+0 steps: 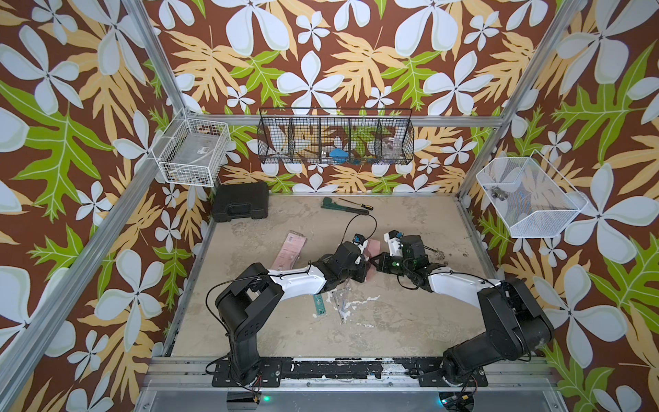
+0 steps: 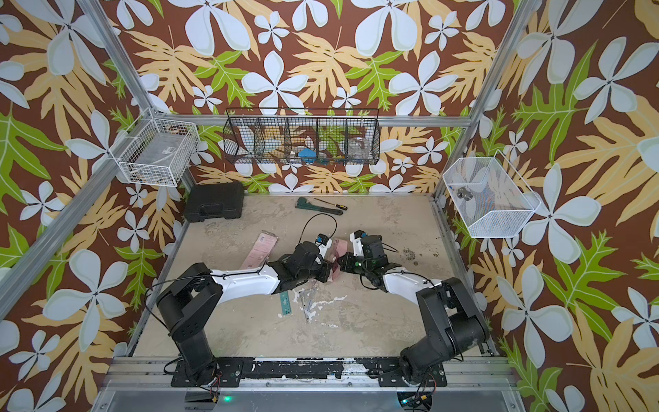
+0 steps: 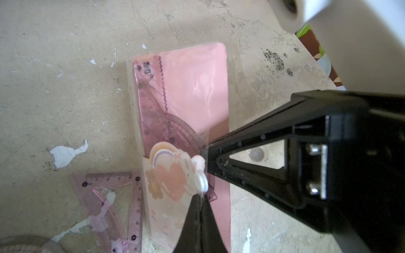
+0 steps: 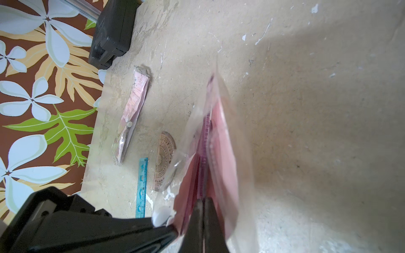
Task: Open the ruler set and take out the ruler
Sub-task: Take out the ruler from the ruler set bag, then place the ruler at the center of the board.
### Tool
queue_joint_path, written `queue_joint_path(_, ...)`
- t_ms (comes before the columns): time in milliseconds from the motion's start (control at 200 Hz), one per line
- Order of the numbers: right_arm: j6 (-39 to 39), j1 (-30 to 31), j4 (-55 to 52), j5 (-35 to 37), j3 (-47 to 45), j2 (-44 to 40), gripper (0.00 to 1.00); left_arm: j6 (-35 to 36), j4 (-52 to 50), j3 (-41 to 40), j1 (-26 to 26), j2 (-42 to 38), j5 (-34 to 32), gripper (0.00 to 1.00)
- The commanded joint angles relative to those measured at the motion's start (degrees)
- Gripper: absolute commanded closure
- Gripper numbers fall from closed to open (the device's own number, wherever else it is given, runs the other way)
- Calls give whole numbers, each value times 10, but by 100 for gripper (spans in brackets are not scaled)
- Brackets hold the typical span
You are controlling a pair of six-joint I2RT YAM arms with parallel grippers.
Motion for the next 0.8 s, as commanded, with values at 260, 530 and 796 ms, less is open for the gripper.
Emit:
queue_joint_path(260,-28,-16,-81,20,1,-65,100,3,3,-6,0,3,-30,100)
queue_joint_path(530,-50,-42,-132,10,-2,-112,100,1,0,-4,0,5,-39,100)
queue_joint_path(796,-55,-53,-148,-24,4,-141,100,0,0,-3,0,9,-42,100)
